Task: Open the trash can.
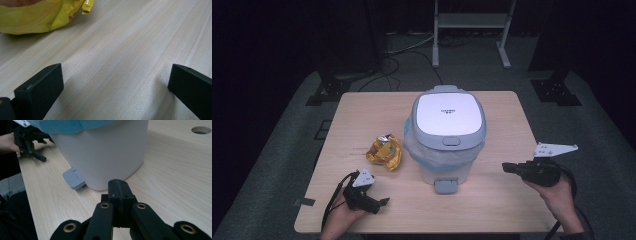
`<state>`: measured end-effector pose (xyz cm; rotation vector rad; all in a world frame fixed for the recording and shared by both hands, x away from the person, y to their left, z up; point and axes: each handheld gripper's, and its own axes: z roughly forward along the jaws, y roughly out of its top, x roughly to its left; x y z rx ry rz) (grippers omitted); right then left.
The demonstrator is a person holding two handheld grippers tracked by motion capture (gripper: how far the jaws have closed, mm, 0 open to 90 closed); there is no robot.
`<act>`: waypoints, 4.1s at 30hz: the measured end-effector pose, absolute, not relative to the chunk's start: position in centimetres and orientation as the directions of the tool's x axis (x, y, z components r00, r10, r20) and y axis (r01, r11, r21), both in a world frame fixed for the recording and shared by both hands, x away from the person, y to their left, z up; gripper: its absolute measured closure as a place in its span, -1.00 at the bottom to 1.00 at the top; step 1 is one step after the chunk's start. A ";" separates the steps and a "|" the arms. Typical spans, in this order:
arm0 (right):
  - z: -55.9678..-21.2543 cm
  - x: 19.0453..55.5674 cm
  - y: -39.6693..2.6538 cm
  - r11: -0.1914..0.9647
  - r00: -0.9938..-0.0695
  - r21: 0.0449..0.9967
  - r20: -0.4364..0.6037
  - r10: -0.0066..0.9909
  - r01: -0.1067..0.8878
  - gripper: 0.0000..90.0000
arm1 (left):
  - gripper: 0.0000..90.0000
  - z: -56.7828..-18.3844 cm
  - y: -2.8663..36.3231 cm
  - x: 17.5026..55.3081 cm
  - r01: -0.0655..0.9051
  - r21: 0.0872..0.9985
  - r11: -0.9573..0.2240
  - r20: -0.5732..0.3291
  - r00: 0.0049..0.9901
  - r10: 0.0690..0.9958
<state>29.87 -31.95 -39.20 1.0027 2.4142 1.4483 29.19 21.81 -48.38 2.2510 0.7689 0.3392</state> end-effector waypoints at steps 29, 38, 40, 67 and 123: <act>-34.3 29.6 -32.3 0.233 -0.801 0.889 0.207 0.562 0.393 1.00 | -1.00 -48.4 21.8 29.2 0.426 0.710 -0.561 0.015 0.787 0.616; -32.3 29.4 -32.1 0.211 -0.817 0.912 0.188 0.546 0.351 1.00 | -1.00 -48.4 21.8 29.2 0.426 0.710 -0.561 0.014 0.787 0.616; -31.7 29.3 -32.0 0.211 -0.823 0.917 0.179 0.539 0.338 1.00 | -1.00 -48.4 21.8 29.2 0.426 0.710 -0.561 0.014 0.787 0.616; -27.5 29.4 -28.6 0.176 -0.889 0.951 0.159 0.429 0.254 1.00 | -1.00 -48.4 21.8 29.2 0.427 0.710 -0.561 0.015 0.787 0.617; -27.7 31.7 -19.0 0.264 -0.932 0.940 0.119 0.341 0.216 1.00 | -1.00 -48.4 21.7 29.2 0.427 0.710 -0.560 0.016 0.785 0.619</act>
